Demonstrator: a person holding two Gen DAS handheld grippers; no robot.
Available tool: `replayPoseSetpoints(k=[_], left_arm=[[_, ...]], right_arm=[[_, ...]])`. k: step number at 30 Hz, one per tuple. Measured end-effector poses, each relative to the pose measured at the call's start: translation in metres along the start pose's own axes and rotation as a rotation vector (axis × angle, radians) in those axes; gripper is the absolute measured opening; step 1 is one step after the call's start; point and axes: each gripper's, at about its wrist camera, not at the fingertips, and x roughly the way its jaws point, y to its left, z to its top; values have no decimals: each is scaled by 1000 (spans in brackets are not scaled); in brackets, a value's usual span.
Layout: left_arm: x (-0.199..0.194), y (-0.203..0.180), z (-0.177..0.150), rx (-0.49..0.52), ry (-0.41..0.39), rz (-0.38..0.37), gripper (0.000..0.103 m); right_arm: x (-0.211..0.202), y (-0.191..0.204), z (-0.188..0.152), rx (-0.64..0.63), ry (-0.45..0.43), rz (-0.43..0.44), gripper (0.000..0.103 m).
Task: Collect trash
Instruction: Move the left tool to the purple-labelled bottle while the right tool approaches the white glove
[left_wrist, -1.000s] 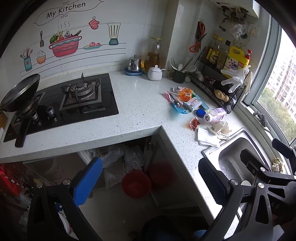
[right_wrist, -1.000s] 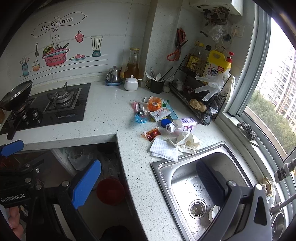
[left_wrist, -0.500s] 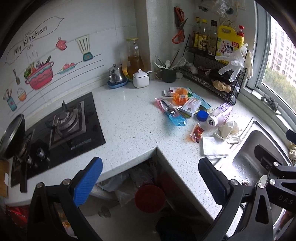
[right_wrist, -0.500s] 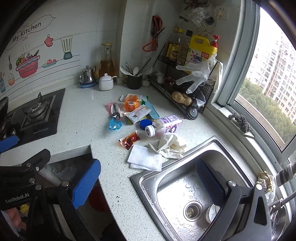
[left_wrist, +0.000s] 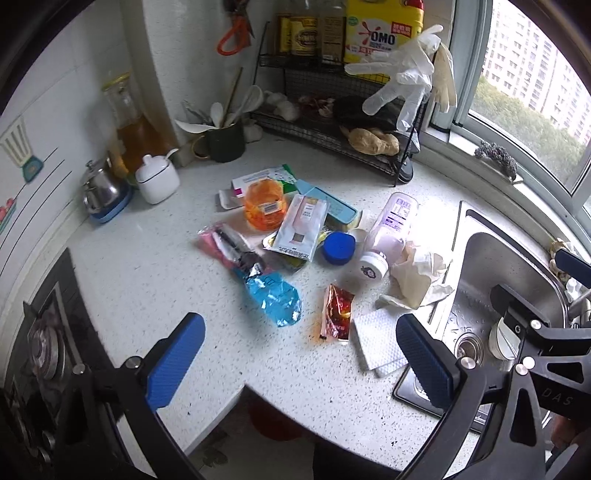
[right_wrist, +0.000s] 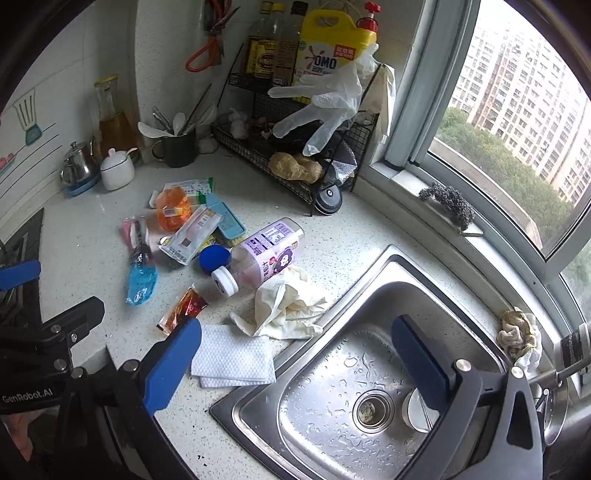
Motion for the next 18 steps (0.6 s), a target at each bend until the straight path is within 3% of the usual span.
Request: replayPoseSetpoints(k=[13,18], left_arm=[[98,-62,77,291,160,-173,103],[133,-87,96,383,196,-186,103]], right_arm=[[65,-43,12,236,154,-79,103],[92,-59,11,287,212,-95,103]])
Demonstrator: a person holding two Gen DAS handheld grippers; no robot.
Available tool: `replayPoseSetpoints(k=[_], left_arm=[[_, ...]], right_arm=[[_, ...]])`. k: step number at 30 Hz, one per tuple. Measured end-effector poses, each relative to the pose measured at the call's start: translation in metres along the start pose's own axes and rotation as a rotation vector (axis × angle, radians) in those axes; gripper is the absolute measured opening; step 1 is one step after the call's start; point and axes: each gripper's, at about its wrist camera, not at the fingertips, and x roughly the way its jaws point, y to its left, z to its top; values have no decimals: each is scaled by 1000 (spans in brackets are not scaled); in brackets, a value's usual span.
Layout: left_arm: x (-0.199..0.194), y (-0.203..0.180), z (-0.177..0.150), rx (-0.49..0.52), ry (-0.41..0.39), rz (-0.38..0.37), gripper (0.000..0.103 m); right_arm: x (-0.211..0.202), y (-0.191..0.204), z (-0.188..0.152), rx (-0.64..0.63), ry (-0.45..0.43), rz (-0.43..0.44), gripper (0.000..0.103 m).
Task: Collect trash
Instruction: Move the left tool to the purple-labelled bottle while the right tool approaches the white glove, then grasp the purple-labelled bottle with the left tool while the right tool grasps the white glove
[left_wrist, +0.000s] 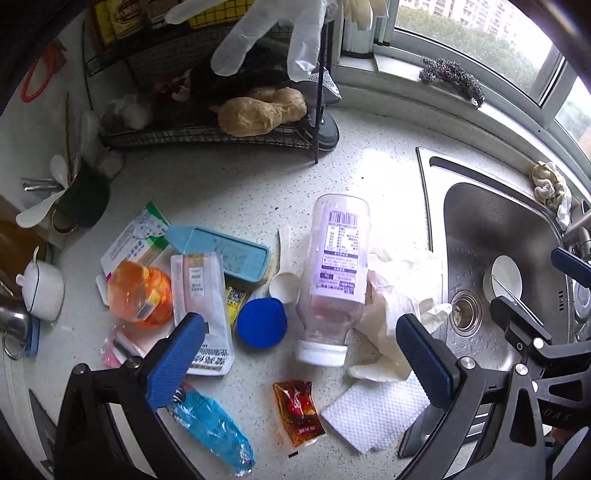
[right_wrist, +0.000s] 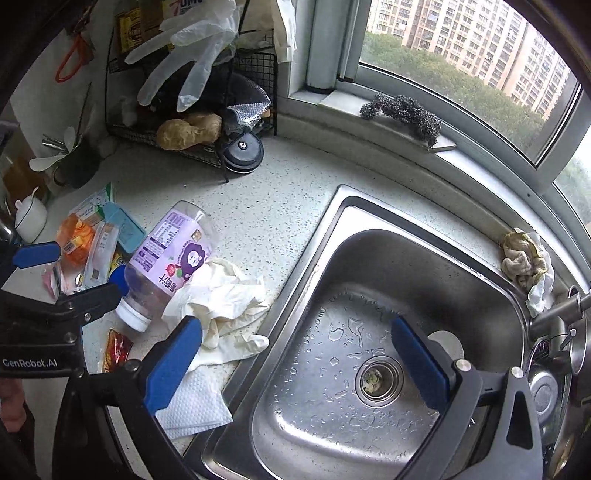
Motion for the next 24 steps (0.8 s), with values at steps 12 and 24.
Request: replayPoseSetpoints(k=[12,24], left_arm=[[70,-11,32,129,117,-3,101],[81,-24,28,168,132,-56,51]], right_arm=[[49,-10,16,59,109,-24,103],[44,-12,13,77,109,-30,103]])
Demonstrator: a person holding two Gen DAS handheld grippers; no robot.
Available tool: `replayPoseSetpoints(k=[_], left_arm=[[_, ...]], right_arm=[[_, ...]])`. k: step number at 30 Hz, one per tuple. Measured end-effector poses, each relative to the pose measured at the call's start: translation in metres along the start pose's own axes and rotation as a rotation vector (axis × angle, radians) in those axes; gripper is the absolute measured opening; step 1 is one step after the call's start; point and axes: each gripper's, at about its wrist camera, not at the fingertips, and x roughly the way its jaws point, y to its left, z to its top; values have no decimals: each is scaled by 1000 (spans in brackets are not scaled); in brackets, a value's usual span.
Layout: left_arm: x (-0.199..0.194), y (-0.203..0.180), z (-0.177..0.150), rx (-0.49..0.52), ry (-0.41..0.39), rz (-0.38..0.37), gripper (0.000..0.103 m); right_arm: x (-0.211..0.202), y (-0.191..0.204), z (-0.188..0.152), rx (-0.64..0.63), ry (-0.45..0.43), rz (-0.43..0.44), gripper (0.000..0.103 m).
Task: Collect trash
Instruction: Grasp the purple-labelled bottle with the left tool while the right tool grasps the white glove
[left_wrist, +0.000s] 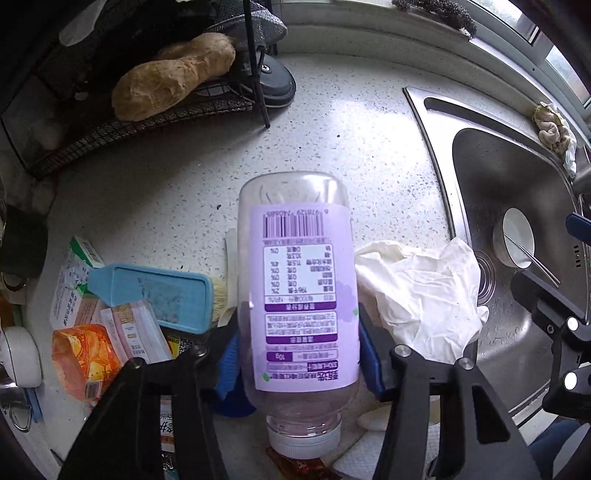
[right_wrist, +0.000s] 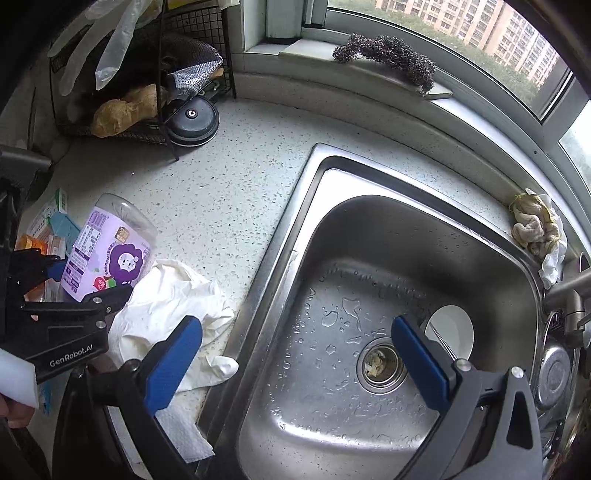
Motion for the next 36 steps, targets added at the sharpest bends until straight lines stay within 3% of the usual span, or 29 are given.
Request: replayPoseSetpoints(k=[9,14,19,27,28,31,33,36], left_arm=[[-48,25,-26,-63,-127,26,51],[-72,52,-45,-133,-164,52,51],[-81,57,-67,-180,-175,64,51],[-65,47,-64,-177,-157,47,51],[-64,47,-64,-177,-153,48,51],[-62,47,-64,-179,-150,49,51],[-61,46,-64,-175,-153,64,51],[-61,45,-70,-179,-154,76,51]], right_arm=[[-31,24,3,-84,-71,91,103],[-36,46,3,-142,-69,160,103],[-23,63,2,-195,-27,184,103],[14,80,-1,-247,76,210,102],[19,81,-1,-255,86,210,100],[34,86,-1,-279,129,238,79],[41,91,-3,-295,154,250,50],[43,94,-9,-318,157,244,21]])
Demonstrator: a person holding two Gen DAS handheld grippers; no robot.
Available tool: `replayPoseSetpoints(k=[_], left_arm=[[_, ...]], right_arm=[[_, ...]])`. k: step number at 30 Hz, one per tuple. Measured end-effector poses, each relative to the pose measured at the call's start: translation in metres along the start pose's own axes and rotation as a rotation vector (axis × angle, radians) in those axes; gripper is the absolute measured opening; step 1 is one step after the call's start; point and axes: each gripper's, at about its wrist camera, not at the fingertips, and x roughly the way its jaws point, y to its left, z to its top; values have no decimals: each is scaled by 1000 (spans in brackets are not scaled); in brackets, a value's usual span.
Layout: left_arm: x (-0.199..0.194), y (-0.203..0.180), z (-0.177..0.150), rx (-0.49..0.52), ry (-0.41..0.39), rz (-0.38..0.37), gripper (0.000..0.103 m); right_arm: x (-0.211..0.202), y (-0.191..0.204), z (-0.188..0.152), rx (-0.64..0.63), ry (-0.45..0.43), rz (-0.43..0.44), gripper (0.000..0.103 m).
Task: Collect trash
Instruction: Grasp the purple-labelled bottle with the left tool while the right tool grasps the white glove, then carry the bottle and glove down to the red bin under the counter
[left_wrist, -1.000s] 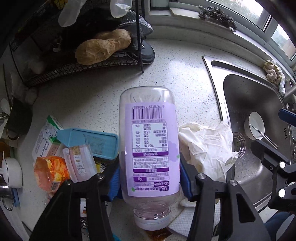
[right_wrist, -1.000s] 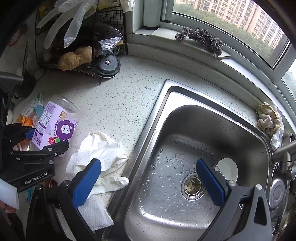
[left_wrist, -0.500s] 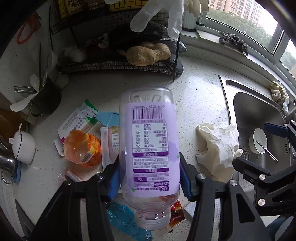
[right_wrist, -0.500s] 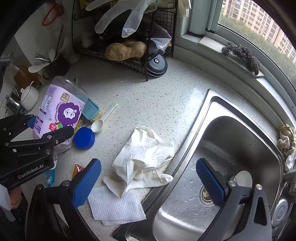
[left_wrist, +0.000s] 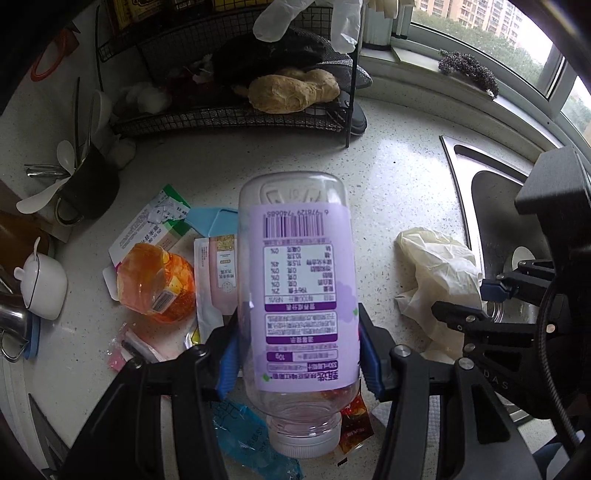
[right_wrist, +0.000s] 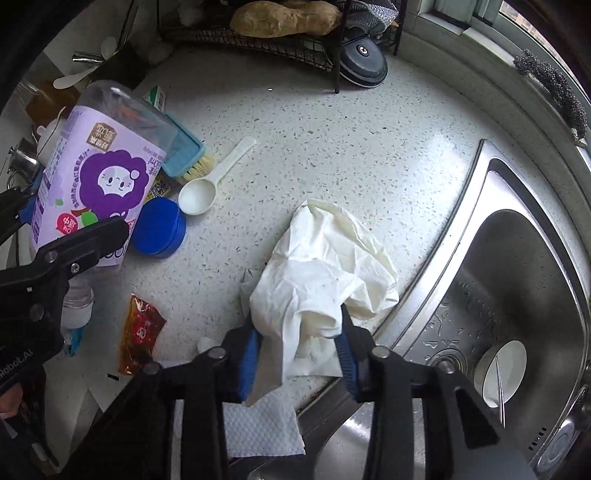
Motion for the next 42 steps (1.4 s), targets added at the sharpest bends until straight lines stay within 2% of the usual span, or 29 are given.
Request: replayPoseSetpoints(k=[3,6,12,17,30,34,42], left_arm=[[-7,0,-10,-19,-10,-12,51],[-16,-1,-22,-44,-15,-6,51],[-46,-12,-54,-100,-41,12,51],[-83,-23,-87,-164,-72,73,51],[-172,-57,-209,-398,-132,242,51],[-192,-67,-253,-478,-123,293,51],[-211,-80,-326,-600,-95,330,51]], right_arm=[[-9,3,-7,-11,-21,17,9],[-24,2,-17,-32,-48,29,5],[-56,11,-45,-101,-109,48,4],[-87,15,-67,-171,-181,85,4],[-141,73,-147,-430,-283,206,4],[-147,85,-172,-496,-278,244,4],[-148,113,-214,-608,-254,295,4]])
